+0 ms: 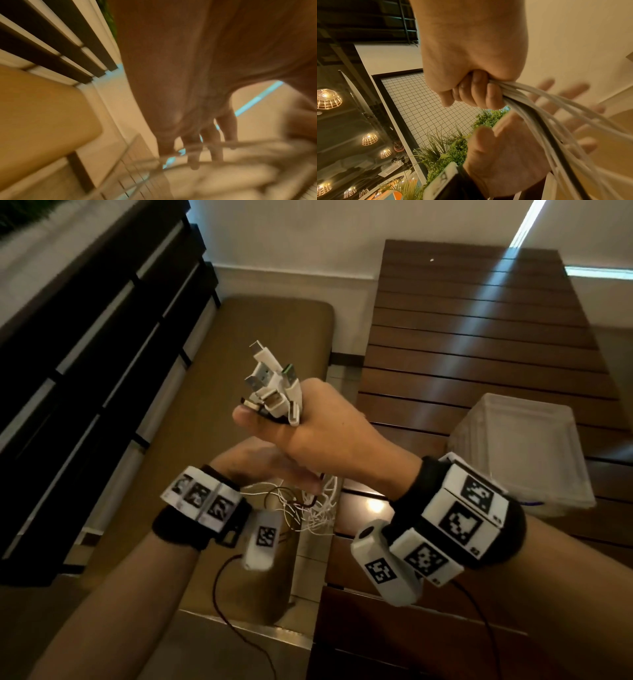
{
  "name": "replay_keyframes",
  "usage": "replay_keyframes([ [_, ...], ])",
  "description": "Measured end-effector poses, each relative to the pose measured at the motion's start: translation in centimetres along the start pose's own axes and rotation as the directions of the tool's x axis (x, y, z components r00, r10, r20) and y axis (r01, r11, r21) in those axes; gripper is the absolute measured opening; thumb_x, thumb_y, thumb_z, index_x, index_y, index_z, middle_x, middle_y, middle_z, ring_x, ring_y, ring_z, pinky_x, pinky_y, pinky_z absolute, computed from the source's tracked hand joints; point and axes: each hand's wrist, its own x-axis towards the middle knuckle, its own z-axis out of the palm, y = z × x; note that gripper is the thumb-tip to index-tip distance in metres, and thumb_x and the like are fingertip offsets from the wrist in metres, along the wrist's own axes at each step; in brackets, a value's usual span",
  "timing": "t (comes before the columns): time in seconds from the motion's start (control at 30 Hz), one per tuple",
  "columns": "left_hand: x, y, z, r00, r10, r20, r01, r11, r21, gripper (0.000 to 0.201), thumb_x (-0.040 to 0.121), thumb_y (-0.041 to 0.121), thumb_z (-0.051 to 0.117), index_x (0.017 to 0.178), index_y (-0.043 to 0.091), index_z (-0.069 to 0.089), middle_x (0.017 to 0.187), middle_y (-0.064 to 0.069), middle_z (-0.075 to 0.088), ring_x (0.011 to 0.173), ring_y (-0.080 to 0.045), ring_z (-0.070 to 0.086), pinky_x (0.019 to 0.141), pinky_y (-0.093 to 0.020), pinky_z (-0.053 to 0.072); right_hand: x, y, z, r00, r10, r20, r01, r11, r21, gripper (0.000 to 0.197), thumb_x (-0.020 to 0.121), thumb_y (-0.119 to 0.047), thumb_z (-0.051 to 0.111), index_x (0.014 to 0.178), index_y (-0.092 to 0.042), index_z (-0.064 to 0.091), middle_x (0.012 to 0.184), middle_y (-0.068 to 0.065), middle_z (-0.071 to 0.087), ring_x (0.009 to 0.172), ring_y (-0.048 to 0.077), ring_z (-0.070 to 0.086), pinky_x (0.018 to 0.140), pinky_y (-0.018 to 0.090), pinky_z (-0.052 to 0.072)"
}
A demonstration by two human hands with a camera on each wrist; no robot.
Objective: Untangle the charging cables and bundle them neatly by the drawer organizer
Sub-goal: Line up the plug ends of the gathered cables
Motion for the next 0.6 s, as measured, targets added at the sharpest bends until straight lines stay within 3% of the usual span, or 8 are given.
replay_keyframes([
  [0.1,1.4,-0.4,2.8,0.976,0.079,-0.202,-0.020,0.960,0.279,0.016,0.094,0.005,0.054,0.095,0.012,0.068,0.086,0.015,0.062,0.076,0.008,0.058,0.077,-0.007,0.046,-0.2,-0.3,-0.5,1.000,0.006,0.009,-0.006,1.000,0.030,0.046,0.095,-0.041,0.060,0.065,-0.007,0.053,0.058,0.004,0.055,0.052,0.012,0.050,0.056,0.034,0.043],
  [0.17,1.7,-1.2,4.1,0.956,0.137,-0.260,-0.075,0.969,0.237,0.020,0.094,0.006,0.057,0.082,0.021,0.064,0.072,0.019,0.066,0.073,0.008,0.062,0.068,-0.009,0.048,-0.5,-0.7,-1.3,1.000,0.016,0.002,-0.016,1.000,0.026,0.043,0.095,-0.040,0.061,0.064,-0.012,0.053,0.058,0.002,0.052,0.052,0.009,0.047,0.055,0.032,0.042],
  [0.23,1.6,-3.4,3.7,0.917,0.155,-0.368,-0.080,0.974,0.213,0.016,0.089,0.028,0.063,0.073,0.029,0.066,0.072,0.009,0.069,0.069,-0.009,0.065,0.065,-0.030,0.053,-0.7,-1.0,-2.1,1.000,0.010,0.005,-0.010,1.000,0.017,0.037,0.096,-0.038,0.061,0.066,-0.016,0.056,0.060,0.000,0.055,0.052,0.006,0.048,0.053,0.028,0.042],
  [0.3,1.4,-5.6,2.8,0.867,0.179,-0.464,-0.047,0.958,0.282,0.017,0.083,0.046,0.059,0.077,0.032,0.067,0.075,0.003,0.069,0.067,-0.019,0.065,0.065,-0.037,0.052,-1.0,-1.3,-2.4,1.000,0.018,0.017,-0.018,1.000,-0.004,0.033,0.096,-0.037,0.061,0.068,-0.018,0.059,0.060,-0.004,0.057,0.051,0.002,0.050,0.053,0.021,0.042],
  [0.4,0.3,-10.2,1.6,0.832,0.112,-0.543,0.071,0.949,0.306,0.026,0.078,0.056,0.056,0.078,0.032,0.066,0.067,0.004,0.067,0.060,-0.014,0.063,0.057,-0.028,0.048,-1.2,-1.9,-2.2,0.998,0.022,0.054,-0.020,0.999,-0.028,0.034,0.095,-0.037,0.062,0.067,-0.019,0.057,0.058,-0.005,0.055,0.050,0.003,0.050,0.050,0.020,0.042],
  [0.47,-0.5,-13.3,0.3,0.821,0.065,-0.567,0.188,0.908,0.375,0.034,0.079,0.057,0.055,0.082,0.026,0.067,0.067,-0.002,0.070,0.064,-0.017,0.066,0.062,-0.035,0.054,-1.4,-2.3,-2.5,0.999,0.020,0.051,-0.018,0.999,-0.040,0.033,0.095,-0.037,0.062,0.066,-0.021,0.055,0.058,-0.005,0.055,0.049,0.004,0.050,0.050,0.024,0.043],
  [0.53,-1.8,-15.9,-1.0,0.786,-0.017,-0.618,0.317,0.869,0.379,0.035,0.079,0.049,0.059,0.084,0.018,0.073,0.079,-0.012,0.074,0.079,-0.029,0.070,0.071,-0.040,0.055,-1.5,-2.8,-2.7,0.998,0.019,0.055,-0.017,0.999,-0.041,0.033,0.095,-0.038,0.063,0.067,-0.020,0.057,0.059,-0.005,0.056,0.050,0.003,0.051,0.050,0.027,0.045],
  [0.6,-3.3,-17.7,-2.3,0.754,-0.116,-0.646,0.455,0.802,0.388,0.016,0.085,0.037,0.062,0.080,0.029,0.075,0.072,-0.007,0.072,0.075,-0.028,0.069,0.064,-0.034,0.050,-1.5,-3.3,-3.0,0.999,0.005,0.041,-0.003,0.999,-0.048,0.036,0.095,-0.038,0.063,0.063,-0.024,0.053,0.054,-0.008,0.053,0.047,0.002,0.049,0.046,0.022,0.041],
])
